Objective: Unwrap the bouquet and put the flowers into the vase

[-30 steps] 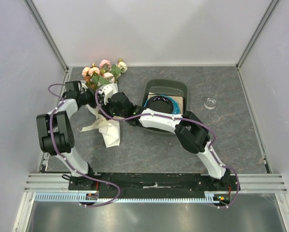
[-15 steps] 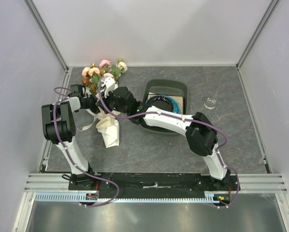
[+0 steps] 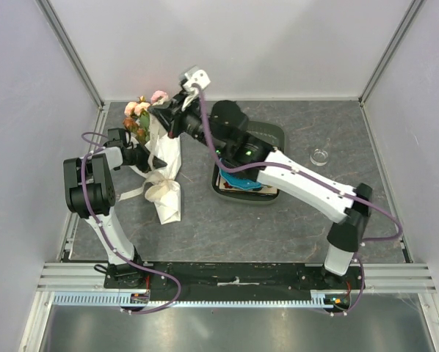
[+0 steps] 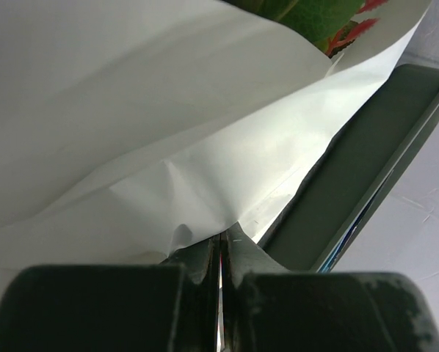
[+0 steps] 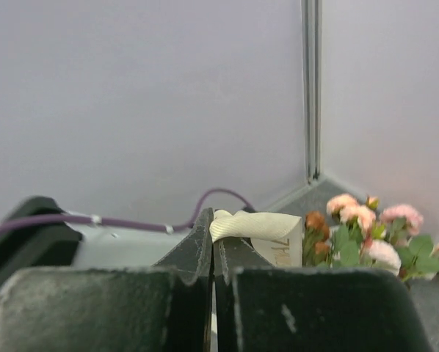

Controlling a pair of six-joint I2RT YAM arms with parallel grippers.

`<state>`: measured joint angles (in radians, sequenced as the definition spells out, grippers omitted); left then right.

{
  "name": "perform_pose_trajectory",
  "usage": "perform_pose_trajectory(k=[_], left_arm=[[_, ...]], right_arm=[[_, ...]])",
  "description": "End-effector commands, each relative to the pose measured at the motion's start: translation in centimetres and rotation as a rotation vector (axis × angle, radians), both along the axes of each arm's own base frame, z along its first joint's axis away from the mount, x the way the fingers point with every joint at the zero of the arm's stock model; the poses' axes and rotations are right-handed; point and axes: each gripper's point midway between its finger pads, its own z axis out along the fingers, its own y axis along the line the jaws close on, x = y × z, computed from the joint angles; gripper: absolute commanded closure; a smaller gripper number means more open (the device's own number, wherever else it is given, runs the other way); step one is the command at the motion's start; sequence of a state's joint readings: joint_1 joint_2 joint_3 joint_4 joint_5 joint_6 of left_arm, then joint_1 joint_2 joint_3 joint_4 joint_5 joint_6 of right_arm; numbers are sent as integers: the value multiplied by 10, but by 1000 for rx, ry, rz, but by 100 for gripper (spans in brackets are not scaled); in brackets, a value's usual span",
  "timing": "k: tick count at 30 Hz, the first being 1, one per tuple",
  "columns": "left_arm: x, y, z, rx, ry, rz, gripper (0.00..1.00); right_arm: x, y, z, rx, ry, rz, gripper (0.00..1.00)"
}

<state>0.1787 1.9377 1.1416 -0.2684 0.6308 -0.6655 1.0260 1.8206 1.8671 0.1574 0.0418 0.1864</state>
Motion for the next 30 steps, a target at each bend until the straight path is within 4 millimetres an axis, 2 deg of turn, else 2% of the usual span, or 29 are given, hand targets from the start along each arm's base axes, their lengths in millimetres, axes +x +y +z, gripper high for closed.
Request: perform_pose_trajectory(k=[1, 2, 5, 8, 10, 12, 13, 14, 16, 17, 18, 19, 20, 21, 22, 23, 24, 25, 27, 28, 29, 30], left_arm=[[-12, 10, -24, 66, 64, 3, 98], [-12, 10, -25, 68, 66, 4, 98], [-12, 10, -24, 69, 63, 4, 98], [-12, 9, -18, 67, 50, 3, 98], [-9, 9, -6, 72, 16, -2, 98], [-8, 10, 2, 84, -12, -10, 98], [-6, 11, 14, 96, -47, -9, 98], [-6, 12, 20, 109, -62, -15, 97], [-8, 12, 32, 125, -98, -26, 90], [-8, 12, 48, 135, -141, -29, 82], [-8, 12, 56, 138, -165, -32, 79], [-11, 11, 62, 141, -181, -38, 75], [-12, 10, 79, 143, -227, -40, 70], [-14, 9, 86, 147, -248, -44, 68], [-19, 7, 91, 147, -264, -52, 66], [-23, 6, 105, 151, -300, -54, 64], [-27, 5, 109, 150, -312, -60, 63], [-34, 3, 108, 153, -313, -76, 63], [-42, 3, 117, 172, -340, -74, 63], [-45, 3, 114, 170, -335, -72, 63], [-47, -2, 117, 149, -341, -82, 66], [-47, -4, 117, 130, -336, -84, 68]], right_arm=[[-29, -45, 87, 146, -119, -3, 100], [-35, -54, 98, 165, -134, -3, 100], [-43, -65, 110, 179, -157, -6, 100], [-31, -67, 98, 151, -157, -58, 100], [-15, -66, 82, 122, -134, -101, 100], [10, -59, 53, 92, -82, -117, 100], [17, -55, 42, 83, -63, -112, 100], [29, -43, 19, 56, -27, -101, 100], [52, -39, -10, 25, 17, -126, 100], [63, -27, -39, -8, 59, -116, 100], [78, -27, -50, -15, 83, -125, 100], [91, -18, -82, -51, 128, -125, 100], [98, -15, -93, -59, 150, -111, 100], [110, -17, -103, -59, 178, -129, 100], [121, -11, -131, -94, 213, -137, 100], [128, -10, -145, -112, 236, -145, 100], [135, -13, -159, -134, 275, -166, 100], [144, -9, -191, -177, 326, -182, 100], [152, -12, -222, -242, 400, -202, 99], [152, -15, -249, -294, 446, -218, 98], [151, -18, -261, -317, 468, -229, 91], [146, -24, -283, -352, 509, -239, 83]])
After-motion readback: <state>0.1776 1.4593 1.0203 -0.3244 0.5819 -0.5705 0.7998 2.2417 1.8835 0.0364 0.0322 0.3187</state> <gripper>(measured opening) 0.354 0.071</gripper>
